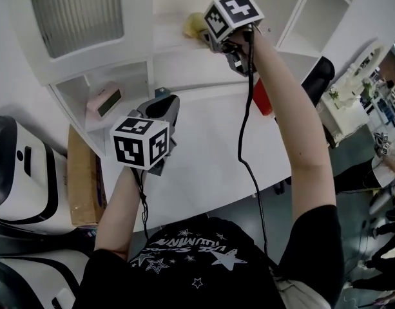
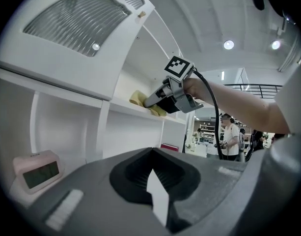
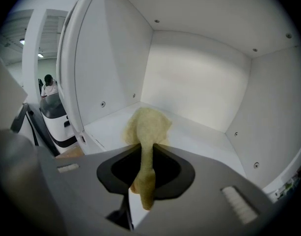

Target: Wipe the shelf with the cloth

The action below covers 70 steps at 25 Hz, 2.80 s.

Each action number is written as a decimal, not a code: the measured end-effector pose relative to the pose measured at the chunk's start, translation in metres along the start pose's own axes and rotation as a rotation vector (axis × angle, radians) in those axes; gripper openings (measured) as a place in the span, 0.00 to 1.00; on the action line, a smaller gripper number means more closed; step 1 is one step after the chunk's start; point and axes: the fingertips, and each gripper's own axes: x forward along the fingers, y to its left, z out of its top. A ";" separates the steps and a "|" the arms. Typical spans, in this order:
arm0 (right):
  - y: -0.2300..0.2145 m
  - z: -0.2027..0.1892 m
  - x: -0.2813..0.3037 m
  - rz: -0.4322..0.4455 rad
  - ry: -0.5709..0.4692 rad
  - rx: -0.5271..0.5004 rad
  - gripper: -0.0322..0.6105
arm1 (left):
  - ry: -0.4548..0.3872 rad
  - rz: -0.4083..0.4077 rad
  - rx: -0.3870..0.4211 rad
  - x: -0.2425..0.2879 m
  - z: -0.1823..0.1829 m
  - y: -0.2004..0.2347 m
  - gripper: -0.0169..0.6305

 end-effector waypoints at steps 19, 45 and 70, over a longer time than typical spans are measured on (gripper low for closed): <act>0.110 0.041 0.005 0.155 -0.181 0.033 0.18 | 0.031 0.038 -0.042 -0.046 -0.033 0.025 0.03; 0.039 -0.129 -0.132 0.185 -0.574 0.110 0.18 | 0.086 0.218 0.037 -0.058 -0.085 -0.083 0.03; 0.062 -0.446 -0.230 0.188 -0.521 0.246 0.17 | 0.133 0.244 -0.038 -0.082 -0.196 -0.314 0.03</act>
